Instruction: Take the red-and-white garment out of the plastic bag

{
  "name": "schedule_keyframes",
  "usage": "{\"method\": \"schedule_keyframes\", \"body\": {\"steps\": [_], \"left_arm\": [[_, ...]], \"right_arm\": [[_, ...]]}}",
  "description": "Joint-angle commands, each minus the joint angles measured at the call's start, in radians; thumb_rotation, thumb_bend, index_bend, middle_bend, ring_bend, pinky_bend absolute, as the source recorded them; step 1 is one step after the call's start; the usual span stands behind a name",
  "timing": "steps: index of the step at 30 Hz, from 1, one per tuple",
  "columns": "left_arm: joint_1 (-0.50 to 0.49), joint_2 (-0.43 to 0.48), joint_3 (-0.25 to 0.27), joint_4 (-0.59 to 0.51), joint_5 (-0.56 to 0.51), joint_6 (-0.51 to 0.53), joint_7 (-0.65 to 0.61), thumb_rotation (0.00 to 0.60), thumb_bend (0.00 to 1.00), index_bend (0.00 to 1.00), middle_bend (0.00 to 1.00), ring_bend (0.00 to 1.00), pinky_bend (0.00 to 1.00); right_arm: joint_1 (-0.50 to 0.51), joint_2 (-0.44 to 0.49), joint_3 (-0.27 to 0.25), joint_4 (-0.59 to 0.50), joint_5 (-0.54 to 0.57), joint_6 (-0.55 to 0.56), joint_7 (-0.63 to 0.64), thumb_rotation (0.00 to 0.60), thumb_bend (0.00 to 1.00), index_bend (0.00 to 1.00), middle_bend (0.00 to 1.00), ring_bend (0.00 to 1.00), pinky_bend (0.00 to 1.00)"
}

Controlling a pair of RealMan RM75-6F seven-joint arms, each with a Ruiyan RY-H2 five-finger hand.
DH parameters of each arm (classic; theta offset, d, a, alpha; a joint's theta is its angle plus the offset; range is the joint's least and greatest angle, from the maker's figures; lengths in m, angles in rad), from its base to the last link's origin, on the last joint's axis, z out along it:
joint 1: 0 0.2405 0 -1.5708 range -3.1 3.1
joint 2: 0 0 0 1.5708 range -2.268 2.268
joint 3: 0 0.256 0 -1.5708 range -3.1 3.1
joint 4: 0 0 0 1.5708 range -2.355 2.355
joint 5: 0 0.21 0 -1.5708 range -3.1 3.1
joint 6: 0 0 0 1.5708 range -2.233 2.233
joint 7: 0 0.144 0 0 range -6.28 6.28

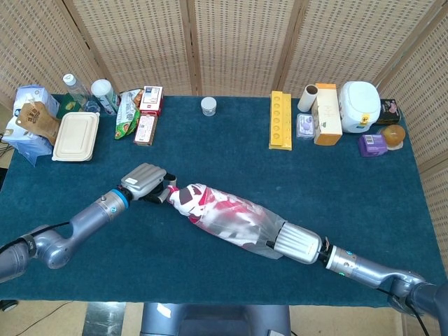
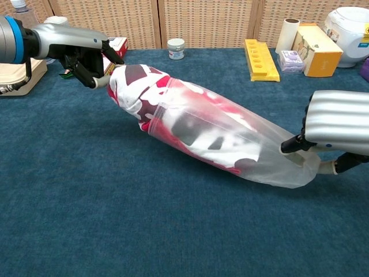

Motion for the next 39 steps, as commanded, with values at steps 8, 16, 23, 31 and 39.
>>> {"method": "schedule_keyframes", "body": {"steps": [8, 16, 23, 31, 39], "left_arm": [[0.048, 0.045, 0.010, 0.020, 0.004, 0.031, -0.034, 0.594, 0.56, 0.62, 1.00, 1.00, 1.00], [0.089, 0.077, 0.011, 0.061, -0.004, 0.063, -0.055, 0.591, 0.56, 0.62, 1.00, 1.00, 1.00], [0.115, 0.090, 0.005, 0.081, -0.011, 0.080, -0.079, 0.596, 0.56, 0.62, 1.00, 1.00, 1.00], [0.140, 0.112, 0.015, 0.041, 0.034, 0.099, -0.107, 0.583, 0.35, 0.39, 0.85, 0.74, 0.87], [0.198, 0.160, 0.007, -0.031, 0.070, 0.186, -0.179, 0.575, 0.14, 0.01, 0.24, 0.12, 0.27]], "right_arm": [[-0.038, 0.021, 0.006, 0.032, 0.039, 0.013, 0.015, 0.600, 0.44, 0.77, 0.98, 1.00, 1.00], [-0.072, 0.041, 0.023, 0.070, 0.085, 0.022, 0.033, 0.600, 0.44, 0.77, 0.98, 1.00, 1.00], [-0.106, 0.055, 0.034, 0.116, 0.121, 0.040, 0.056, 0.600, 0.44, 0.77, 0.98, 1.00, 1.00], [-0.136, 0.047, 0.044, 0.150, 0.143, 0.047, 0.049, 0.600, 0.35, 0.56, 0.85, 1.00, 1.00], [-0.155, 0.047, 0.084, 0.103, 0.191, 0.051, 0.038, 0.596, 0.06, 0.17, 0.41, 0.60, 0.69]]}}
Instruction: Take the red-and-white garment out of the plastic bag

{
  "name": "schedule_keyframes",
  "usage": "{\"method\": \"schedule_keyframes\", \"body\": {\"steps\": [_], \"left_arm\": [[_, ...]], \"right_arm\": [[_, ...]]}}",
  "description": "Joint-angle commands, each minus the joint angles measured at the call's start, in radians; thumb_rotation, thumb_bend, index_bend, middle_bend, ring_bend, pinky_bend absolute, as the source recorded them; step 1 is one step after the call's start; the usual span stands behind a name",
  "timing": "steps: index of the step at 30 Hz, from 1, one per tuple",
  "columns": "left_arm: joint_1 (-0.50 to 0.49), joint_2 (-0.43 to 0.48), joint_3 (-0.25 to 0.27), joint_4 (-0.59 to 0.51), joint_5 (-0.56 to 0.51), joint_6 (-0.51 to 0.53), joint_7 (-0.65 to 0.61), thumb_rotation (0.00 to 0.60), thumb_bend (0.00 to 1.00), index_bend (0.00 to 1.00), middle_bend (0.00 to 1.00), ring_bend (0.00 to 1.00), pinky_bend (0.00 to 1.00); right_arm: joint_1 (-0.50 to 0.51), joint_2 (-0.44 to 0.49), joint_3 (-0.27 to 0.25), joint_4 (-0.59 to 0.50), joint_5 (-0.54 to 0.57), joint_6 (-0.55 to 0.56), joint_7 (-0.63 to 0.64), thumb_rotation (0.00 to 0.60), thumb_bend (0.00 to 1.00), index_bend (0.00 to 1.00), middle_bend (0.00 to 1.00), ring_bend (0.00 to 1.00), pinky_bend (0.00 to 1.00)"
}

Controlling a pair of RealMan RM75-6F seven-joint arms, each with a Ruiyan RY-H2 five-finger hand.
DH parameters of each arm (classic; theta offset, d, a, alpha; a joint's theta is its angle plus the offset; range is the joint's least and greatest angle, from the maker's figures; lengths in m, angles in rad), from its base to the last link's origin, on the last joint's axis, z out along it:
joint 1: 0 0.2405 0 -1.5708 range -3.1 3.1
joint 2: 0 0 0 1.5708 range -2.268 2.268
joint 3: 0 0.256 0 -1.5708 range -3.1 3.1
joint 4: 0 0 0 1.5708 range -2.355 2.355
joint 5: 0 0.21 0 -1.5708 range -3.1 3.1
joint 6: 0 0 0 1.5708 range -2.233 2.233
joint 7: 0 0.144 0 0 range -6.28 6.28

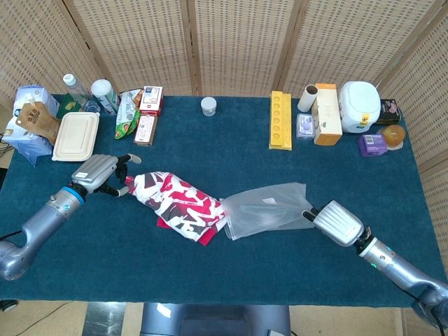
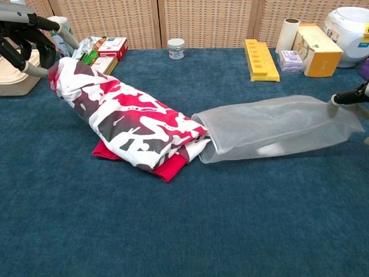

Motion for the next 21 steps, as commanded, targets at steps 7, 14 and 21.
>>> {"method": "schedule_keyframes", "body": {"steps": [7, 14, 21], "left_arm": [[0.092, 0.056, -0.008, -0.075, 0.007, 0.130, -0.042, 0.507, 0.14, 0.00, 0.18, 0.07, 0.19], [0.189, 0.074, -0.020, -0.154, -0.062, 0.278, 0.038, 0.569, 0.19, 0.00, 0.18, 0.07, 0.20], [0.267, 0.090, 0.003, -0.205, -0.066, 0.369, 0.091, 0.566, 0.20, 0.00, 0.18, 0.07, 0.20]], "right_arm": [[-0.018, 0.038, 0.032, -0.083, 0.045, -0.002, 0.013, 0.545, 0.03, 0.12, 0.31, 0.45, 0.50], [-0.063, 0.072, 0.058, -0.152, 0.105, 0.023, 0.089, 0.542, 0.03, 0.12, 0.27, 0.39, 0.42], [-0.105, 0.097, 0.089, -0.190, 0.164, 0.047, 0.145, 0.539, 0.03, 0.12, 0.26, 0.38, 0.42]]}}
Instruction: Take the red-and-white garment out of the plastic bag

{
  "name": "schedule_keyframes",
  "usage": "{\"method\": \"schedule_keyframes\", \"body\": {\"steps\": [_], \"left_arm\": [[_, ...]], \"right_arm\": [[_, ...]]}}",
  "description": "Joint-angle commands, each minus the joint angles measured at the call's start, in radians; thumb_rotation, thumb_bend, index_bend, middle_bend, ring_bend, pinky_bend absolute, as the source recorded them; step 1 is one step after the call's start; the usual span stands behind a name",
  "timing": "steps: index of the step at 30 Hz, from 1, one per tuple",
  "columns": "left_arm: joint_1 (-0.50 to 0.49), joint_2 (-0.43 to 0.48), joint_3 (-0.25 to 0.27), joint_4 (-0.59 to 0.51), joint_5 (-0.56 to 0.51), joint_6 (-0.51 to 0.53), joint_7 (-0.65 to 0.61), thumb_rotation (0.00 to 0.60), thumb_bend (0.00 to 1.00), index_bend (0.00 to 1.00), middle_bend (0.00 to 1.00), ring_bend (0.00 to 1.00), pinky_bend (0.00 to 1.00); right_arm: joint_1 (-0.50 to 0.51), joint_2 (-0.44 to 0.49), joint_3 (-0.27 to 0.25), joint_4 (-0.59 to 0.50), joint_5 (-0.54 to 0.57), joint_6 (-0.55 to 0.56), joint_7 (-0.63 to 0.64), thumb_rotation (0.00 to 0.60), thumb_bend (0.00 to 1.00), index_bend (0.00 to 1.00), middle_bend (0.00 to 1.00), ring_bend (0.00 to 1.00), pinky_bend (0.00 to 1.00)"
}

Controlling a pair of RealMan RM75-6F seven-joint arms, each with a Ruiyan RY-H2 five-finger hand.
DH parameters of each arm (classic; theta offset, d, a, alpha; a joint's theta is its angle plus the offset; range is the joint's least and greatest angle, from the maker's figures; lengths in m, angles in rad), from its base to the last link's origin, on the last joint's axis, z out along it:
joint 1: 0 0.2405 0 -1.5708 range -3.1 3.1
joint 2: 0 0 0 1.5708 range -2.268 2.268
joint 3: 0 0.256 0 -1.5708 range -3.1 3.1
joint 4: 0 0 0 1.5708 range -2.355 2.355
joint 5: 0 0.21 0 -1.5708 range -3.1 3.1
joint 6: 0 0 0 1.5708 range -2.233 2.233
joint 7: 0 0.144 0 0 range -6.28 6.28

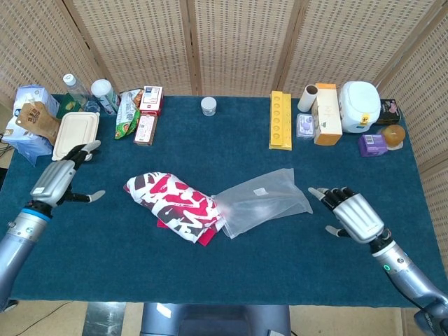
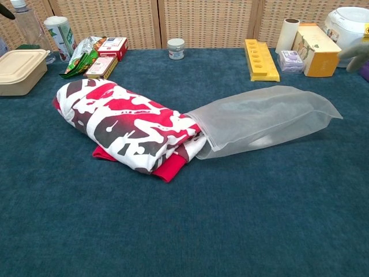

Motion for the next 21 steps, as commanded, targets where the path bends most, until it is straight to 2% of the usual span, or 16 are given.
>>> {"method": "schedule_keyframes", "body": {"steps": [1, 7, 13, 21], "left_arm": [[0.062, 0.005, 0.025, -0.030, -0.008, 0.070, 0.045, 0.566, 0.19, 0.01, 0.18, 0.07, 0.20], [0.160, -0.029, 0.045, -0.052, -0.018, 0.210, 0.123, 0.565, 0.20, 0.04, 0.18, 0.07, 0.22], [0.262, -0.069, 0.083, -0.064, 0.027, 0.347, 0.204, 0.569, 0.20, 0.11, 0.18, 0.07, 0.22], [0.343, -0.097, 0.124, -0.073, 0.079, 0.435, 0.278, 0.569, 0.21, 0.14, 0.18, 0.07, 0.22]], "right_arm": [[-0.033, 0.022, 0.026, -0.034, 0.053, 0.012, 0.042, 0.540, 0.03, 0.12, 0.27, 0.38, 0.42], [-0.081, 0.064, 0.065, -0.117, 0.159, -0.015, 0.051, 0.541, 0.08, 0.12, 0.27, 0.38, 0.43], [-0.150, 0.109, 0.099, -0.205, 0.280, -0.037, 0.038, 0.545, 0.10, 0.15, 0.29, 0.39, 0.43], [-0.217, 0.136, 0.112, -0.261, 0.349, -0.035, 0.004, 0.545, 0.12, 0.23, 0.31, 0.39, 0.43]]}}
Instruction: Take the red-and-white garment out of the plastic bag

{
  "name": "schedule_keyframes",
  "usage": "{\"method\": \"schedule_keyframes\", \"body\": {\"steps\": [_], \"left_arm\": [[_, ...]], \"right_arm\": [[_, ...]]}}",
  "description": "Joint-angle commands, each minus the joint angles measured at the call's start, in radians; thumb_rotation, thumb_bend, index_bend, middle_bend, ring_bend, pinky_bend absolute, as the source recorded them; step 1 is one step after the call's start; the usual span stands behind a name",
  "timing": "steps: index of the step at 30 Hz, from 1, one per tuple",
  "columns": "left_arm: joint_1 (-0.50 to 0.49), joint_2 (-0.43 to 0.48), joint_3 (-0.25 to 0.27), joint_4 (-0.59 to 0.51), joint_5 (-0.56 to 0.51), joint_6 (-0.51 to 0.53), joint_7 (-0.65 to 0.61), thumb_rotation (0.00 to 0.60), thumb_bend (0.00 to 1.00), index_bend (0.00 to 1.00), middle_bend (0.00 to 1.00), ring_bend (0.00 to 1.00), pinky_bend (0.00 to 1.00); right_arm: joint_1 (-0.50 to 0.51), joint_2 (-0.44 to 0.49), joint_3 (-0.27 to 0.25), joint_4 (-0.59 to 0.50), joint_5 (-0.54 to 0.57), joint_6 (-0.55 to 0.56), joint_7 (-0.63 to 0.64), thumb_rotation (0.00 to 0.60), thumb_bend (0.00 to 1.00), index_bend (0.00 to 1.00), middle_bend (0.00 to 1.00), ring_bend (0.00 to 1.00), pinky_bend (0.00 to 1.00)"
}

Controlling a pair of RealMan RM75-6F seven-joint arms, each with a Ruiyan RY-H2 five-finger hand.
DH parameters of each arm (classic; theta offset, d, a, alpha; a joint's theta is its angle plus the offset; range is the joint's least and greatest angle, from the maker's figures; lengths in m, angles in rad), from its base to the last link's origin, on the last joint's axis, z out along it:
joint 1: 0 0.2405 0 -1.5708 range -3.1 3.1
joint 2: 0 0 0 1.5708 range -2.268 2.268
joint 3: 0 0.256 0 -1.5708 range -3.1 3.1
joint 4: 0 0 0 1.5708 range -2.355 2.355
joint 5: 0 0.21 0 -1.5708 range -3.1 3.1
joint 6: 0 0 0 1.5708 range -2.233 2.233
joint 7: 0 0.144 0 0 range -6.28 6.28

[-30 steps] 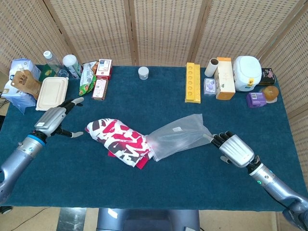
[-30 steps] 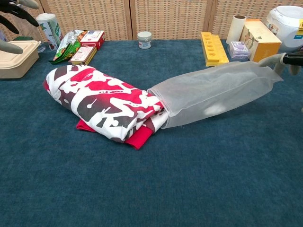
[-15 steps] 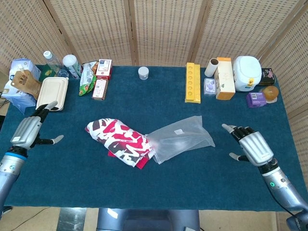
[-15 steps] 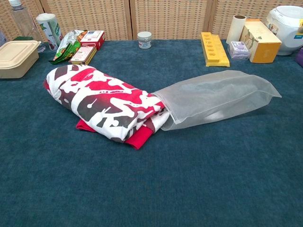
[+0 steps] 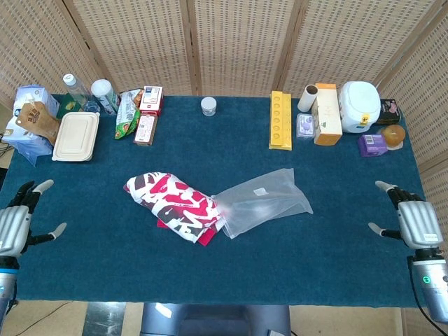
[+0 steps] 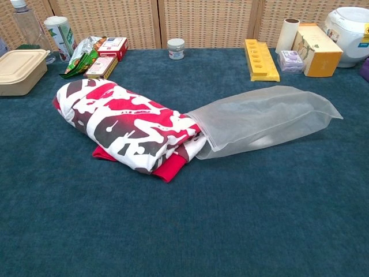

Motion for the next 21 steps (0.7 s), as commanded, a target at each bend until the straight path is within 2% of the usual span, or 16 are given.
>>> {"method": "schedule_keyframes", "body": {"steps": [1, 7, 21], "left_arm": [[0.028, -0.014, 0.014, -0.003, 0.023, 0.036, 0.037, 0.569, 0.21, 0.14, 0.18, 0.07, 0.22], [0.096, -0.033, 0.041, -0.024, 0.096, 0.119, 0.047, 0.564, 0.21, 0.18, 0.18, 0.07, 0.22], [0.125, -0.037, 0.022, -0.055, 0.111, 0.114, 0.027, 0.568, 0.21, 0.21, 0.18, 0.07, 0.22]], "right_arm": [[-0.022, 0.011, 0.002, -0.016, 0.013, 0.001, -0.006, 0.546, 0.12, 0.24, 0.31, 0.39, 0.43], [-0.091, 0.006, 0.000, -0.031, 0.010, 0.062, -0.002, 0.547, 0.12, 0.25, 0.31, 0.39, 0.42], [-0.137, 0.001, 0.010, -0.026, -0.033, 0.104, 0.001, 0.550, 0.12, 0.29, 0.31, 0.39, 0.42]]}}
